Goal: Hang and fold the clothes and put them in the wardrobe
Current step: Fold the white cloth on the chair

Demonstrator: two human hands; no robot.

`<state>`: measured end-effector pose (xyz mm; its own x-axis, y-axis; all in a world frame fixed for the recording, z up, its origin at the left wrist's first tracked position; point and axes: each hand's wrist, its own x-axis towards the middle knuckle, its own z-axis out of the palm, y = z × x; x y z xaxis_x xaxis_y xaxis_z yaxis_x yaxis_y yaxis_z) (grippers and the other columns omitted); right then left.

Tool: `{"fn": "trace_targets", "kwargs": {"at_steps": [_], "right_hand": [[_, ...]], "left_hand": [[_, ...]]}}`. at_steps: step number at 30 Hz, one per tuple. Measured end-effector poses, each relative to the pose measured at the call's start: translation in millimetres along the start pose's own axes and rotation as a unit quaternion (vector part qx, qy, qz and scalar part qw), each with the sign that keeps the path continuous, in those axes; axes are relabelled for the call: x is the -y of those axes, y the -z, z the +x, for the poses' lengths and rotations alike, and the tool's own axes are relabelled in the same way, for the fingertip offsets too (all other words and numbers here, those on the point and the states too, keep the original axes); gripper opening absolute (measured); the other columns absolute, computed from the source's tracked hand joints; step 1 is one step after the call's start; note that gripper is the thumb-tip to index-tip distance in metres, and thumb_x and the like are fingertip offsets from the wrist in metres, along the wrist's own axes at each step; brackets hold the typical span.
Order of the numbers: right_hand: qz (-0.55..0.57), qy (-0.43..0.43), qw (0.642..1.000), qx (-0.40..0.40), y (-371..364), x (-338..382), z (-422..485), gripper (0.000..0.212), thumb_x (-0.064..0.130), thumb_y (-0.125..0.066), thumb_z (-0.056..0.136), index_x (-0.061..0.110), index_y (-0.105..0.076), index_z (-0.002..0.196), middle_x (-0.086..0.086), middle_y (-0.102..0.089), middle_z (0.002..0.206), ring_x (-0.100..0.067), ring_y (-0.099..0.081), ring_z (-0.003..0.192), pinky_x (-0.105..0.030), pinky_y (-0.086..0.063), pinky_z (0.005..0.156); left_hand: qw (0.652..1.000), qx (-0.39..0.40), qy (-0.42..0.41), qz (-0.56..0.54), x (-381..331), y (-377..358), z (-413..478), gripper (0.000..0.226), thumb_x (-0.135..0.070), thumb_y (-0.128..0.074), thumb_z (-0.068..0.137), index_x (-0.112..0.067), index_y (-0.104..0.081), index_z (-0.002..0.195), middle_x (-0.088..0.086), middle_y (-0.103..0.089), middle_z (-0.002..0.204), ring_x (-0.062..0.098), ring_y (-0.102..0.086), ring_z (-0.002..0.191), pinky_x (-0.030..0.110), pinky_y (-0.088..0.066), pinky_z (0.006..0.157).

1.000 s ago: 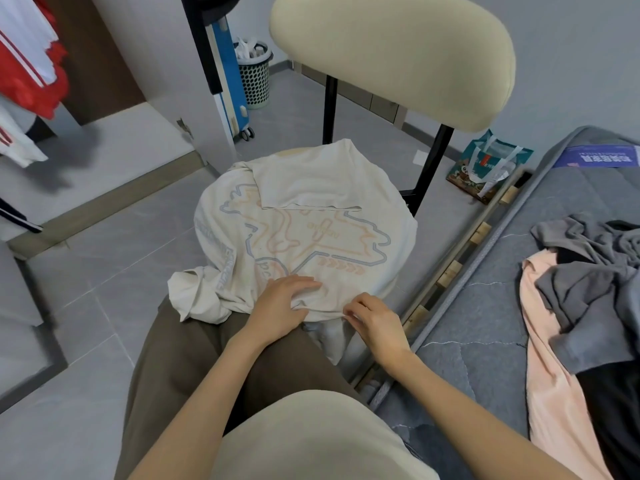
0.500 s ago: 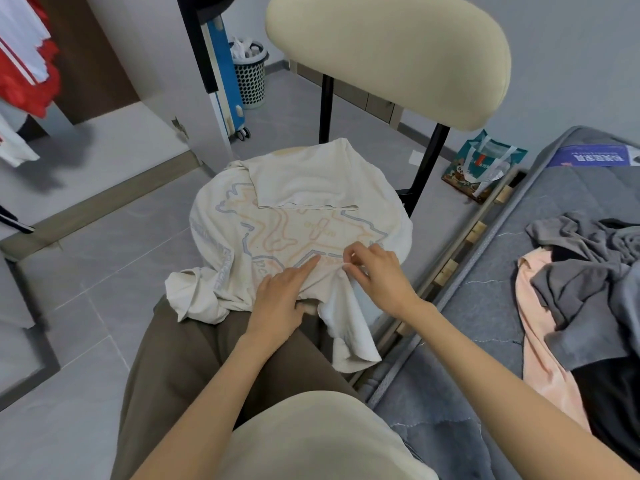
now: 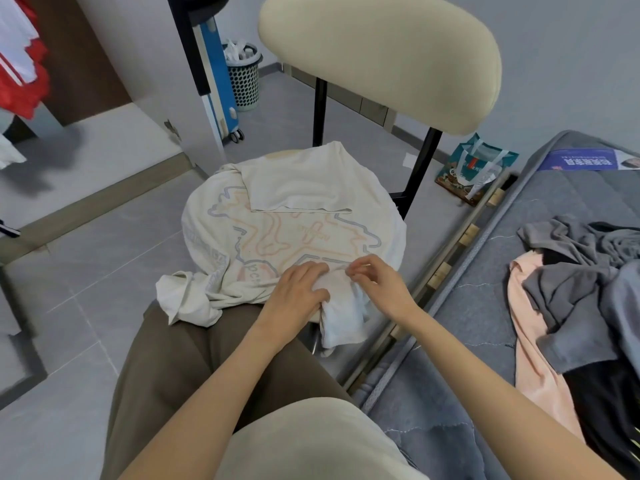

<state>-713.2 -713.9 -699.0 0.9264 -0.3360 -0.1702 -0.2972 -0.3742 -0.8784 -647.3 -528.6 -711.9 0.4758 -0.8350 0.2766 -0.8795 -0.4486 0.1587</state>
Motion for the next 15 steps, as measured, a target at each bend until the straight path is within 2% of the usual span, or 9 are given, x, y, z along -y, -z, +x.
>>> {"fn": "trace_targets", "kwargs": {"at_steps": [3,5,8,10,12,13,15], "right_hand": [[-0.034,-0.004,0.999,-0.023,6,-17,-19,0.017,-0.004,-0.049,0.09,0.006,-0.055,0.103,-0.001,-0.067,0.103,-0.009,-0.06,0.093,-0.008,-0.043,0.075],[-0.041,-0.032,0.999,0.012,7,-27,-32,0.024,-0.005,-0.052,0.085,0.009,-0.051,0.104,0.001,-0.061,0.107,-0.014,-0.055,0.094,-0.011,-0.041,0.071],[-0.059,-0.035,0.99,0.12,-2,-36,-49,0.054,0.003,-0.072,0.076,0.017,-0.041,0.118,0.002,-0.045,0.121,-0.014,-0.045,0.111,-0.012,-0.038,0.084],[-0.064,-0.015,0.986,0.154,-13,-36,-58,0.077,0.02,-0.085,0.067,0.023,-0.033,0.124,0.003,-0.037,0.128,-0.01,-0.039,0.119,-0.019,-0.036,0.098],[-0.057,-0.005,0.99,0.131,-28,-32,-62,0.089,0.038,-0.089,0.061,0.028,-0.029,0.126,0.007,-0.036,0.128,-0.006,-0.038,0.118,-0.022,-0.036,0.1],[-0.051,-0.003,0.993,0.102,-37,-29,-63,0.088,0.044,-0.088,0.06,0.029,-0.03,0.125,0.009,-0.037,0.126,-0.005,-0.039,0.116,-0.021,-0.037,0.098],[-0.026,-0.008,0.999,0.03,-52,-24,-60,0.071,0.045,-0.083,0.068,0.028,-0.037,0.119,0.01,-0.043,0.121,-0.005,-0.044,0.11,-0.02,-0.041,0.092]], "left_hand": [[0.996,0.007,0.06,-0.064,1,-2,-2,0.01,-0.009,-0.069,0.081,-0.009,-0.066,0.09,0.008,-0.061,0.119,0.028,-0.057,0.111,0.038,-0.044,0.089],[0.986,0.001,0.115,-0.123,1,-1,-4,0.007,-0.015,-0.057,0.091,-0.01,-0.061,0.094,0.0,-0.061,0.109,0.021,-0.056,0.101,0.035,-0.045,0.083],[0.956,-0.014,0.213,-0.202,1,2,-8,0.021,-0.027,-0.049,0.097,-0.017,-0.05,0.079,-0.005,-0.051,0.071,0.016,-0.05,0.068,0.036,-0.041,0.061],[0.938,-0.029,0.271,-0.216,2,3,-9,0.035,-0.036,-0.05,0.097,-0.02,-0.042,0.066,-0.003,-0.043,0.056,0.017,-0.046,0.056,0.035,-0.036,0.054],[0.921,-0.035,0.315,-0.225,2,3,-10,0.045,-0.043,-0.05,0.096,-0.021,-0.036,0.059,-0.002,-0.04,0.049,0.017,-0.043,0.05,0.034,-0.033,0.051],[0.912,-0.04,0.331,-0.239,4,2,-10,0.05,-0.046,-0.051,0.095,-0.019,-0.035,0.057,-0.002,-0.038,0.047,0.015,-0.04,0.048,0.033,-0.031,0.051],[0.894,-0.05,0.354,-0.272,6,1,-9,0.055,-0.048,-0.053,0.094,-0.015,-0.035,0.053,-0.004,-0.034,0.044,0.01,-0.035,0.044,0.029,-0.027,0.05]]}}
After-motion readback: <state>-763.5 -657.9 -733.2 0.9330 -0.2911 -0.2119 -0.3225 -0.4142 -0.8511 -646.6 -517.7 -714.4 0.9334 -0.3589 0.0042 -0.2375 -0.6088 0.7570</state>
